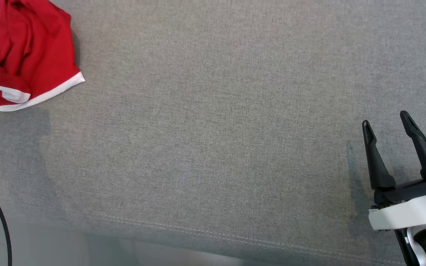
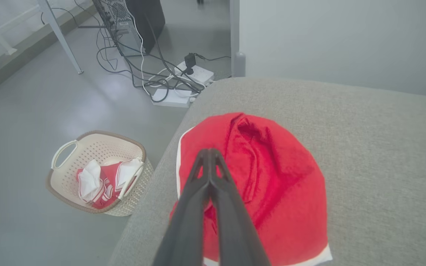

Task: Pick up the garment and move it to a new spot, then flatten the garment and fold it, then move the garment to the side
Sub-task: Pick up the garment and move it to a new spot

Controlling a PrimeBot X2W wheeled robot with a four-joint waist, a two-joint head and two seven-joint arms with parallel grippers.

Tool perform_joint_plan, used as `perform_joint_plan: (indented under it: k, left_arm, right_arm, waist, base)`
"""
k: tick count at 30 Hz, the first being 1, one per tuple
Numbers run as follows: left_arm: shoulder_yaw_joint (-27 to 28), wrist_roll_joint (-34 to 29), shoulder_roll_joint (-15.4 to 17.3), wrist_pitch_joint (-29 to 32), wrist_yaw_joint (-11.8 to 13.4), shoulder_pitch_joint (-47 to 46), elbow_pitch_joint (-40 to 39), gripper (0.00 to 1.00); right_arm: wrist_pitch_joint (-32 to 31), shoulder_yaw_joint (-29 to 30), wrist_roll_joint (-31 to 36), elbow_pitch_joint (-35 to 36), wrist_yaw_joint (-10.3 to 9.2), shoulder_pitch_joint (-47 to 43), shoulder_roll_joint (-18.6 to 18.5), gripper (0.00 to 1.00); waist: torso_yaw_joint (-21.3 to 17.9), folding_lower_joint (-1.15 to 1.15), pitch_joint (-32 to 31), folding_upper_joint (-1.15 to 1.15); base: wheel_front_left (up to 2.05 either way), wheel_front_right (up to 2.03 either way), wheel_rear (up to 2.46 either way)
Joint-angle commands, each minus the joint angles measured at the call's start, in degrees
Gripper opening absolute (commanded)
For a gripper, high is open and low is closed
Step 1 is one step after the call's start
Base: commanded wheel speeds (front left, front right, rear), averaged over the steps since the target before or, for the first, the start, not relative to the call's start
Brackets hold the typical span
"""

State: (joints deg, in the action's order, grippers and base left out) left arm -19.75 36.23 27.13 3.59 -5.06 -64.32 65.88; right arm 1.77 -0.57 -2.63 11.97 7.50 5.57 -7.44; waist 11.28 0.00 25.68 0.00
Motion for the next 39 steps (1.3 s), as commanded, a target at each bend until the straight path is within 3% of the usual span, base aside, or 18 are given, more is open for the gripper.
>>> perform_joint_plan:
  k: [1,7,8,9,14,15,20,25,31,39]
  left_arm:
    - [0.7,-0.8,4.3,-1.4,-0.2,-2.5,-1.8,0.0]
    - [2.6,0.8,4.8,-7.8,-0.4,-1.5,-5.3,0.0]
    - [3.3,1.6,4.5,-9.0,-0.4,-0.6,-6.0,0.34]
    - [4.1,2.4,4.2,-10.6,-0.3,0.4,-7.0,1.0]
    - [7.4,5.0,2.4,-16.9,1.6,8.8,-13.3,1.0]
    - [9.8,5.5,1.1,-18.3,4.6,16.6,-20.2,1.0]
    - [14.3,3.1,-1.2,-18.6,10.7,32.0,-37.5,1.0]
    - [17.7,0.1,-4.8,-18.6,14.8,47.5,-52.5,1.0]
    - [17.6,-2.1,-7.4,-18.6,16.6,58.8,-59.3,1.0]
    - [17.1,-3.1,-8.3,-18.6,16.5,65.4,-61.3,1.0]
  right_arm:
    - [0.9,-1.2,-0.3,0.9,-0.01,0.0,-0.1,1.0]
    - [2.6,-1.5,-0.8,-1.0,-0.01,-0.5,1.3,1.0]
    - [3.0,-1.6,-1.0,-1.4,-0.01,-0.7,1.5,1.0]
    - [3.2,-1.6,-1.0,-1.7,-0.01,-0.9,1.7,1.0]
    - [4.4,-2.4,-1.5,-3.6,-0.01,-1.7,2.3,1.0]
    - [4.9,-3.3,-2.0,-4.5,-0.01,-2.3,2.4,1.0]
    - [5.3,-4.2,-2.3,-5.6,-0.01,-3.2,2.6,1.0]
    - [6.0,-4.9,-2.8,-6.7,-0.01,-4.1,2.8,1.0]
    - [7.1,-3.5,-3.7,-8.2,-0.01,-5.9,3.6,1.0]
    - [8.0,-1.9,-4.5,-9.8,-0.01,-8.1,4.3,1.0]
  waist:
    - [0.6,0.0,-1.5,0.0]
    - [0.6,0.0,-5.1,0.0]
    - [0.7,0.0,-5.8,0.0]
    - [0.8,0.0,-6.4,0.0]
    - [1.7,0.0,-9.6,0.0]
    - [2.4,0.0,-11.6,0.0]
    - [3.7,0.0,-14.4,0.0]
    - [4.5,0.0,-17.3,0.0]
    - [5.7,0.0,-20.5,0.0]
    - [6.4,0.0,-23.8,0.0]
  base:
    - [0.0,0.0,0.0]
    - [0.0,0.0,0.0]
    - [0.0,0.0,0.0]
    - [0.0,0.0,0.0]
    - [0.0,0.0,0.0]
    - [0.0,0.0,0.0]
    - [0.0,0.0,0.0]
    - [0.0,0.0,0.0]
    - [0.0,0.0,0.0]
    - [0.0,0.0,0.0]
